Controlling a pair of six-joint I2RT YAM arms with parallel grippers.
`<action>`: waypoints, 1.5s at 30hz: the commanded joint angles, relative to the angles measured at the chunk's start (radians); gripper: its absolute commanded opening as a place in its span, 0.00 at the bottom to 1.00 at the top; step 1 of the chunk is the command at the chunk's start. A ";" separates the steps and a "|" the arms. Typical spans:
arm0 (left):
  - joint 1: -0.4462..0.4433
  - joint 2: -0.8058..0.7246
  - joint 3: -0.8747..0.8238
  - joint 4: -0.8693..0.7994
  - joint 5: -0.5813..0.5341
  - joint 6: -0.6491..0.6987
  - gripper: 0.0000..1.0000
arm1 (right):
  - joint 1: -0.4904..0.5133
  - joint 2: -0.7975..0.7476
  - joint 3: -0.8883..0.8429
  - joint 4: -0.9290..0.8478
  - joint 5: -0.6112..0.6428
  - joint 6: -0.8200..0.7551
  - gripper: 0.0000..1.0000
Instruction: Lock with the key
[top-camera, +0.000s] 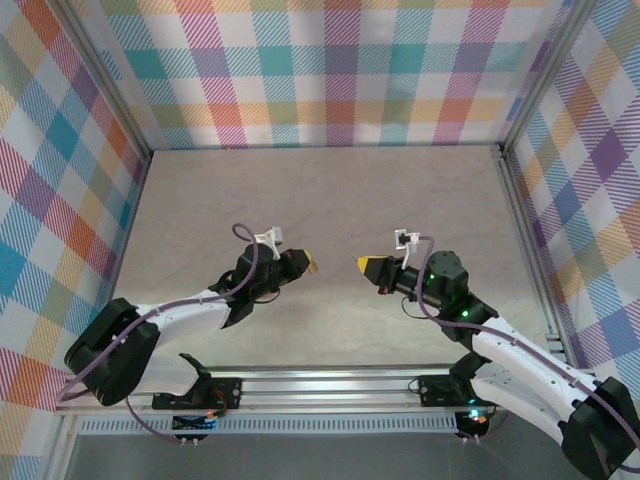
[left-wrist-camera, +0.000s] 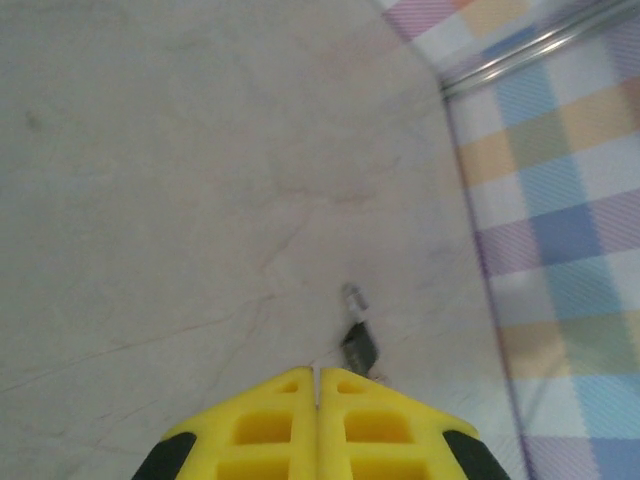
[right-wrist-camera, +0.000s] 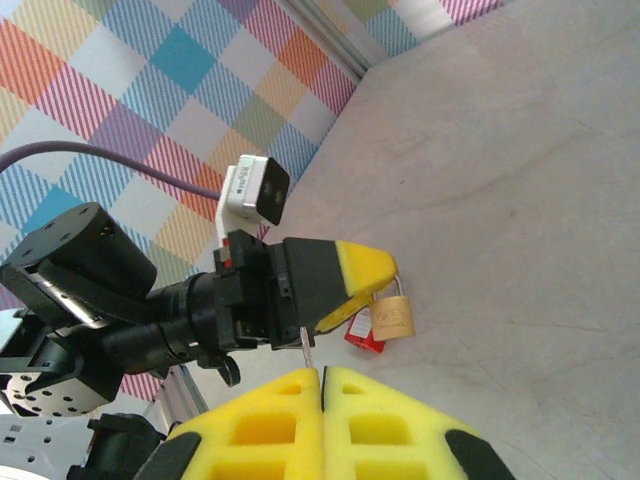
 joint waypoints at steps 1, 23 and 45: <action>0.010 0.046 0.025 -0.082 0.021 0.079 0.00 | -0.001 -0.009 0.029 -0.009 0.006 -0.027 0.00; 0.051 0.336 0.173 -0.160 -0.008 0.184 0.00 | -0.001 0.013 -0.001 0.031 -0.035 -0.001 0.00; 0.084 0.342 0.254 -0.341 0.005 0.290 0.26 | 0.000 0.075 -0.005 0.075 -0.077 0.034 0.00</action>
